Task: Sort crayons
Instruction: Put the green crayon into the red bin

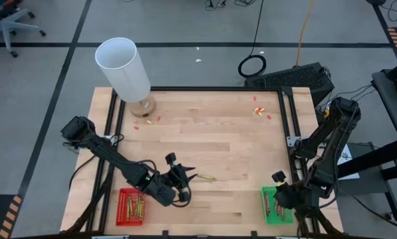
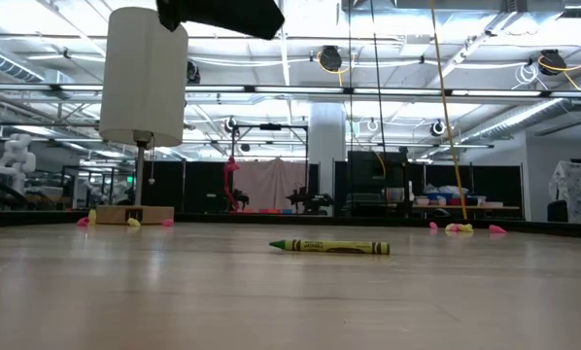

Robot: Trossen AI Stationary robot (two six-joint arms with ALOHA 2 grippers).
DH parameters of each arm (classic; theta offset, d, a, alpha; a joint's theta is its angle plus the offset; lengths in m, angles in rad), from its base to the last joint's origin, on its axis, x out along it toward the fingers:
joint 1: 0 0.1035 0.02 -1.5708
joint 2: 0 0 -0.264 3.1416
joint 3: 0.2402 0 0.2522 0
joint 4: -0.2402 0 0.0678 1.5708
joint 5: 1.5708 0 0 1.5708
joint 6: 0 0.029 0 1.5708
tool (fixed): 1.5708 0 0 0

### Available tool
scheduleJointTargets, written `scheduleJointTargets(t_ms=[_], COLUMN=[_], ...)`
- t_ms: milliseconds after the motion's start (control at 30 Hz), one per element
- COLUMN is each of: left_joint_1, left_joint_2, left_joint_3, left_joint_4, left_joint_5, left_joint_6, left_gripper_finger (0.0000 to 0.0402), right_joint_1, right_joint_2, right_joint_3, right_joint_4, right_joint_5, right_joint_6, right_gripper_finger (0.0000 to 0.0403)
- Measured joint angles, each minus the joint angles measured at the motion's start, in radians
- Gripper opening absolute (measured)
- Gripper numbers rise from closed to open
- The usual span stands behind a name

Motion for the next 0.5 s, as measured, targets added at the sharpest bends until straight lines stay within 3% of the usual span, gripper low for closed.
scheduleJointTargets(t_ms=[67, 167, 367, 500], left_joint_1=[0.025, 0.074, 0.154, 0.178], left_joint_2=[0.0, 0.0, 0.039, 0.066], left_joint_3=[0.0, 0.0, 0.001, 0.001], left_joint_4=[0.0, 0.007, 0.078, 0.076], left_joint_5=[0.013, 0.112, 0.346, 0.384], left_joint_6=[0.034, 0.08, 0.195, 0.233], left_gripper_finger=[0.0104, 0.0104, 0.012, 0.0153], right_joint_1=[-0.005, -0.001, 0.022, 0.014], right_joint_2=[0.0, 0.002, 0.059, 0.113], right_joint_3=[0.01, 0.011, 0.011, 0.011], right_joint_4=[0.052, 0.129, 0.247, 0.309], right_joint_5=[0.036, 0.144, 0.449, 0.63], right_joint_6=[0.092, 0.18, 0.02, -0.076], right_gripper_finger=[0.0115, 0.0113, 0.0112, 0.0112])
